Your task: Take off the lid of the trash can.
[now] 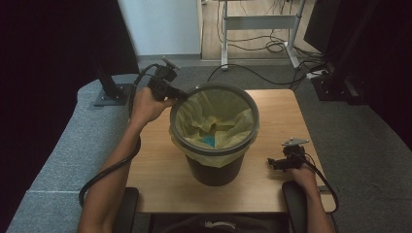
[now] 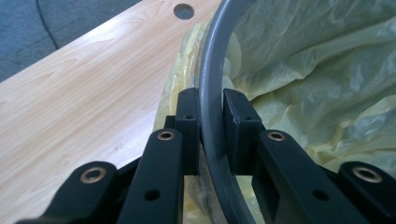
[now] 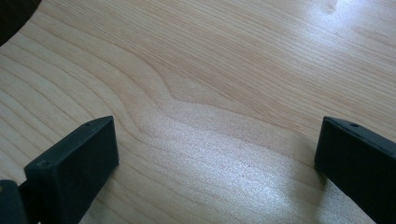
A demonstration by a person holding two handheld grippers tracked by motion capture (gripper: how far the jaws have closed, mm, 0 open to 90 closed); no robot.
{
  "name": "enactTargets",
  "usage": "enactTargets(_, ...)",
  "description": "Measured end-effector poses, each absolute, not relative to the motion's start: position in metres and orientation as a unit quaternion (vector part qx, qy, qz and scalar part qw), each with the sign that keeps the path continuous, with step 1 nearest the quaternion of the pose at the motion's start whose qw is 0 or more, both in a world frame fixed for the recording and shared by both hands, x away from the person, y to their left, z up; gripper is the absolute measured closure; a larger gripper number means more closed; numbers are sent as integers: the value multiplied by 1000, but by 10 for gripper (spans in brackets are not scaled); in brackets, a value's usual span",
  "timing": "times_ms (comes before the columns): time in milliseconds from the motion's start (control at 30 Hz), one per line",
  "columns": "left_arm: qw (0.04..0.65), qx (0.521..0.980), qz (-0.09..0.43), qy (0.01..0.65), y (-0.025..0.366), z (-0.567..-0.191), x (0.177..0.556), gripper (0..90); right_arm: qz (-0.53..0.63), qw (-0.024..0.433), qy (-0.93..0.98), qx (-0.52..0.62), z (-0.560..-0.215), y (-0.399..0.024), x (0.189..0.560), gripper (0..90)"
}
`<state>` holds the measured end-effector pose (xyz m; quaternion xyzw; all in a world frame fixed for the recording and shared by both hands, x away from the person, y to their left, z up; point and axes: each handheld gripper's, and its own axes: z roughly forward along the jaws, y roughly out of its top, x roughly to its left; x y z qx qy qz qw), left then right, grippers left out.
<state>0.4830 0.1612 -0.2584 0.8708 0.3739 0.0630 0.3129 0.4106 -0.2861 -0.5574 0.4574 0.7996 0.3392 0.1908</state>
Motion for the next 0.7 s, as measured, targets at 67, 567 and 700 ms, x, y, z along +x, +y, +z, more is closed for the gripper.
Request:
enactTargets(67,316,870,57,375,161,-256,483,784,339,191,800,457,-557,-286,411,0)
enactTargets(567,322,865,30,383,163,-239,484,790,339,190,800,456,-557,-286,410,0)
enactTargets(700,333,859,18,387,169,-235,484,790,339,190,800,456,-557,-286,410,0)
